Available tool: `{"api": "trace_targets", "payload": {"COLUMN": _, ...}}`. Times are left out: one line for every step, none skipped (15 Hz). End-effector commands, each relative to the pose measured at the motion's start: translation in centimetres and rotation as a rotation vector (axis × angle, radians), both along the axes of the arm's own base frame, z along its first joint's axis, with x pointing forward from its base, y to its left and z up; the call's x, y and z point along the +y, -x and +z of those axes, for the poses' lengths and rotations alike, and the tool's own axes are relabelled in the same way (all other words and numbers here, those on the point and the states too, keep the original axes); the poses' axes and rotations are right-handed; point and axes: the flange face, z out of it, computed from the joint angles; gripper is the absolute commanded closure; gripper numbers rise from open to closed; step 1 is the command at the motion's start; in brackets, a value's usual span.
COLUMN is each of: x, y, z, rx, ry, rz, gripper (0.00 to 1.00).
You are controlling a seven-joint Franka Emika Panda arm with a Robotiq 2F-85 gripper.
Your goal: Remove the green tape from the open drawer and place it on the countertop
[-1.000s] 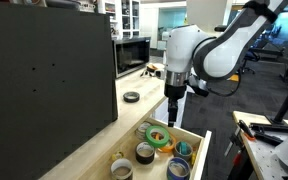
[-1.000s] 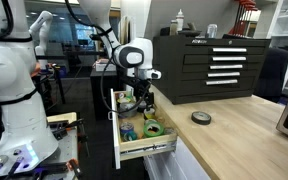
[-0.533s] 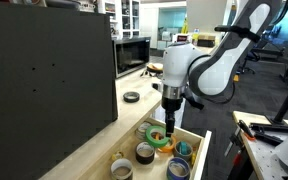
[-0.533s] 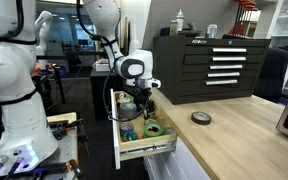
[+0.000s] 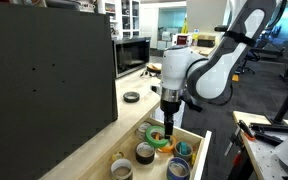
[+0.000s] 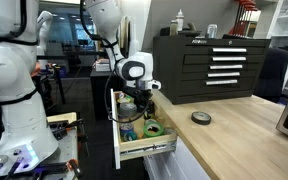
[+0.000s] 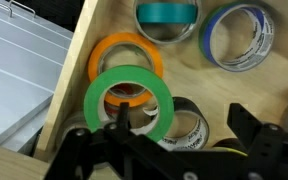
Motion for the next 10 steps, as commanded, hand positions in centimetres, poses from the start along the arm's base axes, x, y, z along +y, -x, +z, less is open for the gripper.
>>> {"api": "trace_targets", "payload": {"x": 0.4, "y": 0.1, "z": -1.5, "rx": 0.009, "ry": -0.006, "rz": 0.011, "gripper": 0.0}}
{"api": "trace_targets", "payload": {"x": 0.5, "y": 0.2, "z": -2.1, "rx": 0.014, "ry": -0.008, "rz": 0.016, "gripper": 0.0}}
{"api": "trace_targets", "payload": {"x": 0.7, "y": 0.3, "z": -2.7, "rx": 0.018, "ry": -0.008, "rz": 0.023, "gripper": 0.0}}
{"api": "trace_targets", "payload": {"x": 1.0, "y": 0.4, "z": -3.2, "rx": 0.017, "ry": -0.007, "rz": 0.036, "gripper": 0.0}}
{"api": "trace_targets", "payload": {"x": 1.2, "y": 0.5, "z": -3.7, "rx": 0.018, "ry": -0.004, "rz": 0.043, "gripper": 0.0}}
{"api": "trace_targets", "payload": {"x": 1.5, "y": 0.5, "z": -4.1, "rx": 0.015, "ry": -0.002, "rz": 0.051, "gripper": 0.0}}
{"api": "trace_targets", "payload": {"x": 1.7, "y": 0.2, "z": -4.5, "rx": 0.016, "ry": 0.0, "rz": 0.062, "gripper": 0.0}}
{"api": "trace_targets", "payload": {"x": 1.9, "y": 0.1, "z": -4.8, "rx": 0.015, "ry": 0.002, "rz": 0.069, "gripper": 0.0}}
{"api": "trace_targets", "payload": {"x": 2.1, "y": -0.1, "z": -5.1, "rx": 0.017, "ry": 0.002, "rz": 0.078, "gripper": 0.0}}
{"api": "trace_targets", "payload": {"x": 2.2, "y": -0.3, "z": -5.4, "rx": 0.021, "ry": 0.001, "rz": 0.083, "gripper": 0.0}}
